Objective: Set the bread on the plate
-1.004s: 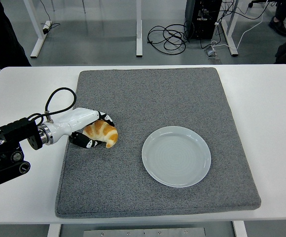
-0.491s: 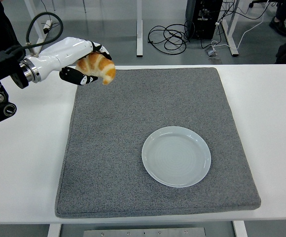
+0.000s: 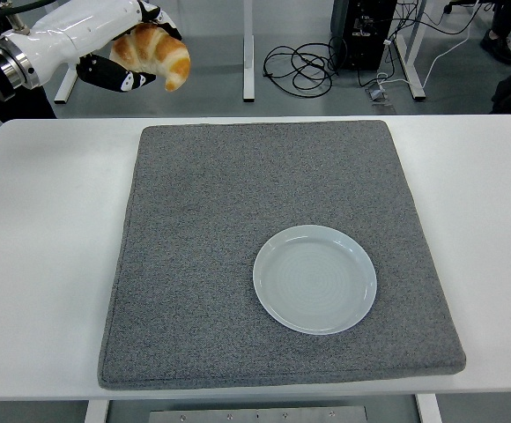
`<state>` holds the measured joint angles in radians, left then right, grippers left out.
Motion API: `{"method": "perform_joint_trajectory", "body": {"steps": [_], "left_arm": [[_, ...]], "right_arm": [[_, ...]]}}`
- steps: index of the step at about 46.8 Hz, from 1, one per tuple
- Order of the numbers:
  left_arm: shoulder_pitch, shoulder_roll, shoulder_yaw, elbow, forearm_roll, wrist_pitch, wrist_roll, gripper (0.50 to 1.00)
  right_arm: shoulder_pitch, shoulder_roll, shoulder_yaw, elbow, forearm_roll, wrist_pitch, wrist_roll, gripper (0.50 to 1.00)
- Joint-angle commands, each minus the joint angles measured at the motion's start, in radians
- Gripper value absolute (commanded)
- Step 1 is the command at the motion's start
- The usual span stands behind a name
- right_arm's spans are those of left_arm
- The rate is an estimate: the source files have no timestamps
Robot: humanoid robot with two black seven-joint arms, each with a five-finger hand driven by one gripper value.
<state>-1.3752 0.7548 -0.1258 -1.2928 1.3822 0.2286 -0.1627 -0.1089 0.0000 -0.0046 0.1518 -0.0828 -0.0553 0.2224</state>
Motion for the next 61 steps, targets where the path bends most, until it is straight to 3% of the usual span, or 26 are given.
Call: {"method": "perform_joint_trajectory", "body": {"steps": [1, 21, 37, 61], "left_arm": [[0.002, -0.002, 0.002, 0.000, 0.000, 0.000, 0.000, 0.500], [0.004, -0.038, 0.002, 0.001, 0.000, 0.000, 0.002, 0.500], [-0.004, -0.347, 0.003, 0.174, 0.000, 0.000, 0.000, 0.500], [-0.035, -0.684, 0.095, 0.179, 0.006, 0.000, 0.000, 0.500]], "right_arm": [[0.000, 0.000, 0.000, 0.000, 0.000, 0.000, 0.000, 1.000], [0.000, 0.000, 0.000, 0.000, 0.000, 0.000, 0.000, 1.000], [0.000, 0.000, 0.000, 0.000, 0.000, 0.000, 0.000, 1.000], [0.000, 0.000, 0.000, 0.000, 0.000, 0.000, 0.000, 1.000]]}}
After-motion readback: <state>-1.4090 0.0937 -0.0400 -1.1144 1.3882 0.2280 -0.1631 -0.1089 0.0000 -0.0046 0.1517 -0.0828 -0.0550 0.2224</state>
